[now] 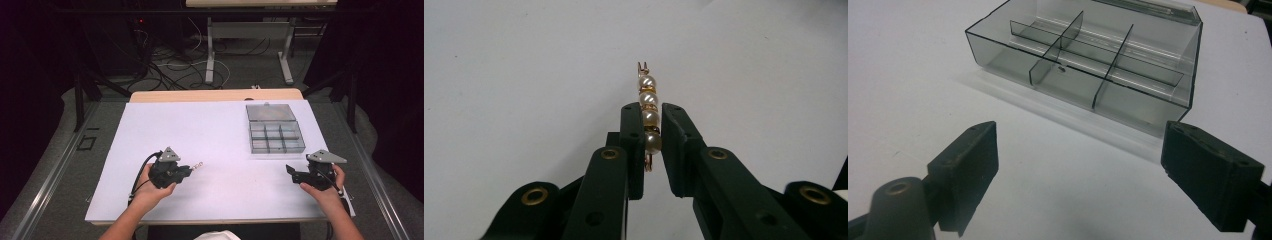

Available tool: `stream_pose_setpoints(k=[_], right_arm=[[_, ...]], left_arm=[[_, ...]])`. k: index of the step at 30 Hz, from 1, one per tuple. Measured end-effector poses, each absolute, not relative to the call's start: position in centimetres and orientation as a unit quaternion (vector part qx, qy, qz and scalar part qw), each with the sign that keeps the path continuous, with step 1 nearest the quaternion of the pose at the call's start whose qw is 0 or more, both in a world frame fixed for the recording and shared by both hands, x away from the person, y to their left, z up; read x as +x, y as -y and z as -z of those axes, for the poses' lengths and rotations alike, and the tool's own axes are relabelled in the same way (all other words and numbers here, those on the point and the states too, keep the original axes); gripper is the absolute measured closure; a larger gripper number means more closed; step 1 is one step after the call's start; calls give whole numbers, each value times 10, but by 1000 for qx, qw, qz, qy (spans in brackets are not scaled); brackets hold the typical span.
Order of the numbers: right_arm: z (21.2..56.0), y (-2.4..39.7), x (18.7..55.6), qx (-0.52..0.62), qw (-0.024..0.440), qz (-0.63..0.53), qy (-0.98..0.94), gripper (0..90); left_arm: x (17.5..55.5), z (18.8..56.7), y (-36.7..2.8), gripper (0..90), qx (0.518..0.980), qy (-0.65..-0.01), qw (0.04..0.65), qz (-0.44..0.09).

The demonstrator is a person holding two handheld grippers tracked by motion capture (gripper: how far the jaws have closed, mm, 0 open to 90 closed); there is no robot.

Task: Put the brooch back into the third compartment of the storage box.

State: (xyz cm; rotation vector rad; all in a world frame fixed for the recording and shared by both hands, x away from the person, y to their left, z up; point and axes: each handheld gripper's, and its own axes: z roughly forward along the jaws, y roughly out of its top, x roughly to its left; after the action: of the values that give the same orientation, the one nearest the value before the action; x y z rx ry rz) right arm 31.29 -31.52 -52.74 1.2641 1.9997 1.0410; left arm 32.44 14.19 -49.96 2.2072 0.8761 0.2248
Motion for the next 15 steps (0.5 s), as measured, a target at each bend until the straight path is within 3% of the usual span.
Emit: stream_pose_setpoints(k=[15], right_arm=[[522, 291, 307, 395, 275, -380, -790, 165]], left_arm=[[318, 500, -121, 805, 868, -318, 375, -76]])
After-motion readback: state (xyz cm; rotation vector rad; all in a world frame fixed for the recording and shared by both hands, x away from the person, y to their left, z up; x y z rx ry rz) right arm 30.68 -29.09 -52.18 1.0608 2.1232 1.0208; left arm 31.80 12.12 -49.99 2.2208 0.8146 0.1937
